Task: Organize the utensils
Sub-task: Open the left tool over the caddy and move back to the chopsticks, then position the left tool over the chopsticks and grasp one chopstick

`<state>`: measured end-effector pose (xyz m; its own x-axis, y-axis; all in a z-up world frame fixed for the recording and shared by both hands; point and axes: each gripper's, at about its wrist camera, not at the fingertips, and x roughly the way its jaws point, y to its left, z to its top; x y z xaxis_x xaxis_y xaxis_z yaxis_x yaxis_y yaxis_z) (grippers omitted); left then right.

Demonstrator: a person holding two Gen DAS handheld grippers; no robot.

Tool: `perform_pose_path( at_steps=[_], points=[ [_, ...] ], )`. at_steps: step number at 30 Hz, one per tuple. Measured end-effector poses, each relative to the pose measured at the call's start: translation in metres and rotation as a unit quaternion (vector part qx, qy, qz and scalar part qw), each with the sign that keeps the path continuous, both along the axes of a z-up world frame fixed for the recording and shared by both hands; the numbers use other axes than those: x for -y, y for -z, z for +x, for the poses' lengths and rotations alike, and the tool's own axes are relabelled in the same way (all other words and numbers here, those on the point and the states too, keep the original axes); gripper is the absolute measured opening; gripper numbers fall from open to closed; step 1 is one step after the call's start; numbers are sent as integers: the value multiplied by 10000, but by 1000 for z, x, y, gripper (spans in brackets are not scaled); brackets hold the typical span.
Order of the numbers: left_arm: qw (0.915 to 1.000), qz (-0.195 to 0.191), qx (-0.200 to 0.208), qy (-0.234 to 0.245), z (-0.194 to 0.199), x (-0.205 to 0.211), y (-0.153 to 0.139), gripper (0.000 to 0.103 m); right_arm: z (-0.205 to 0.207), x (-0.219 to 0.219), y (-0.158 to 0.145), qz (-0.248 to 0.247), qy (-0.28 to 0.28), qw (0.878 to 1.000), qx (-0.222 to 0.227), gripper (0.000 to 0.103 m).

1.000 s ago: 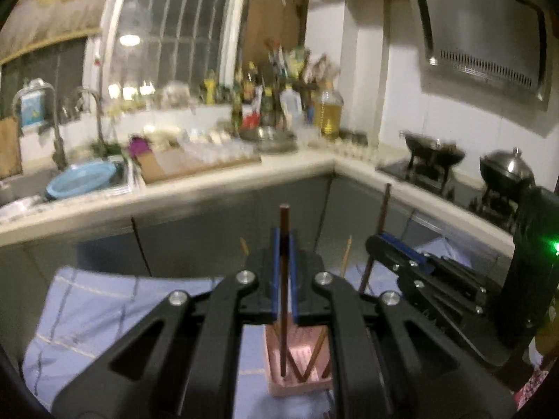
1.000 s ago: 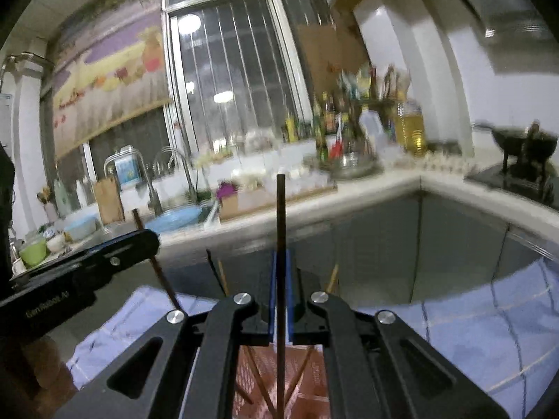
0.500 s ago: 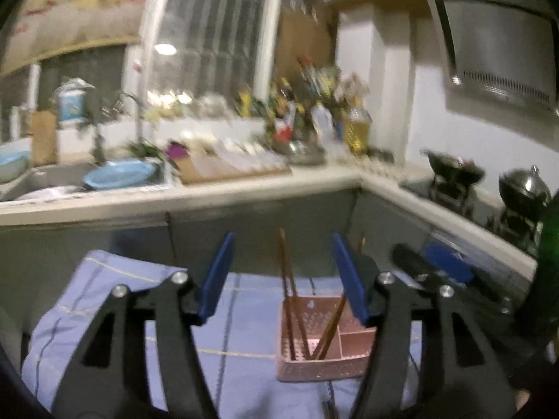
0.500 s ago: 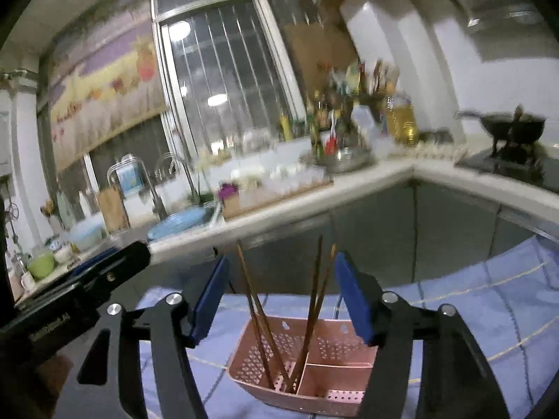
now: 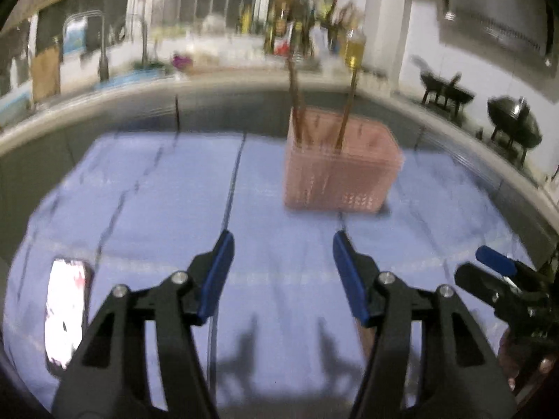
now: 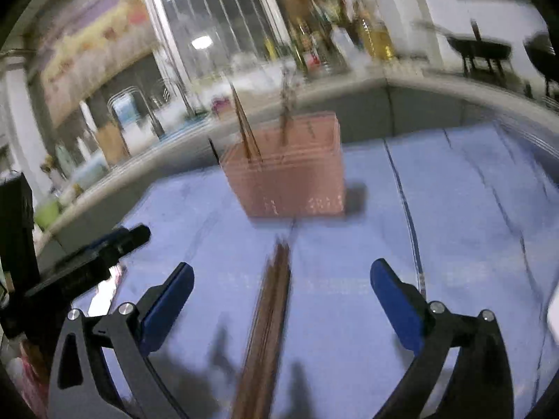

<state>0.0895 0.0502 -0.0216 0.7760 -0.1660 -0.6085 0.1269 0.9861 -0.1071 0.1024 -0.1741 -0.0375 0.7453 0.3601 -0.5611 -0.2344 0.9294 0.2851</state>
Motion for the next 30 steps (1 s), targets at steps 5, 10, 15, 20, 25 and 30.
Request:
perform_pose_path(
  at_steps=[5,10,15,20,25,30],
  points=[
    [9986,55,-514,64,-8,-1,34,56,-25,-15,33,-498,-89,9979,-415,99],
    [9975,2,-706,97,-14,-3,44,56,-36,-34,39,-1058,-213,9935,-361,76],
    [9958,-141,-860,272,-18,-2,49,56,-32,-37,56,-1175,-356,9893,-782,49],
    [9932,-137,-996,579,-19,16,53,56,-32,-40,71,-1380,-377,9850,-967,44],
    [9911,-27,-1087,763,-19,35,59,56,-32,-32,81,-1750,-77,9805,-895,44],
    [9870,105,-1237,1025,-16,59,68,56,-37,-10,70,-1257,24,9889,-795,44]
  ],
)
